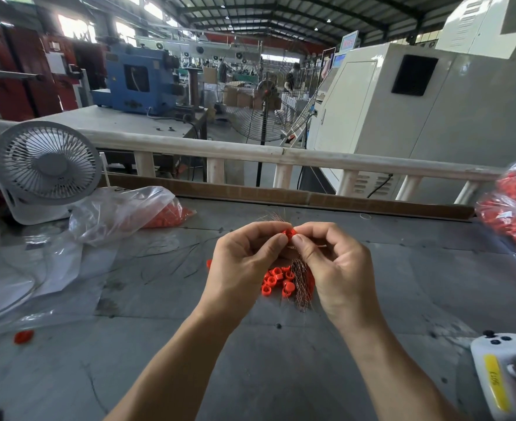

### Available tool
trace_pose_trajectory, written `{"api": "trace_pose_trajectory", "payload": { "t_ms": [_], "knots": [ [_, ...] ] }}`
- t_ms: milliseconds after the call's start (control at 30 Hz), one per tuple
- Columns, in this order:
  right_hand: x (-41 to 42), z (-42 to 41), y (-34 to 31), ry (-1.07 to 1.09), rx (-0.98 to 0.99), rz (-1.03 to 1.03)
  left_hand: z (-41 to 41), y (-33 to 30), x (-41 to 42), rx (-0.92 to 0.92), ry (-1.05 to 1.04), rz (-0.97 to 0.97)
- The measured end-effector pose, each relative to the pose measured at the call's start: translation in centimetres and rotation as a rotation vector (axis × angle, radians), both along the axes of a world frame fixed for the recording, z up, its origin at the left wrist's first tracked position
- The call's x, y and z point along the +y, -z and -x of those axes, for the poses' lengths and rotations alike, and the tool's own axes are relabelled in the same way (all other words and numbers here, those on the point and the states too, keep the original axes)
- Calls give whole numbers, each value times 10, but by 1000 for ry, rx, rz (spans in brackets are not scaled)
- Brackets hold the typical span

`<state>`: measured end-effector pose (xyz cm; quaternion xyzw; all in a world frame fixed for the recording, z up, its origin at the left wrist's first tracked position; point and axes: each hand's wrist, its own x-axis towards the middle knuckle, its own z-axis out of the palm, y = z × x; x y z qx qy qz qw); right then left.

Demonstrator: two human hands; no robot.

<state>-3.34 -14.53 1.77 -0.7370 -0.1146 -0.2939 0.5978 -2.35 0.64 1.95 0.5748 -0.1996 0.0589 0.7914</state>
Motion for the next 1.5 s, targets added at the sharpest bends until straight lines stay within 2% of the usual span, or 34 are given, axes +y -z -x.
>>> {"api": "trace_pose_trajectory", "payload": {
  "t_ms": [233,633,800,1000,1233,1500],
  "knots": [
    [3,3,-5,79,-171,150,1,-1,-1,13,5,34],
    [0,3,-6,187,-285,358,0,0,-1,51,32,66],
    [1,4,-7,170,-257,378,-1,1,0,96,38,90],
    [11,7,-7,289,-197,565,0,1,-1,230,84,106],
    [15,7,-5,381,-253,650,-2,1,0,367,134,158],
    [14,6,-6,404,-306,686,-3,-1,2,354,113,148]
  ]
}}
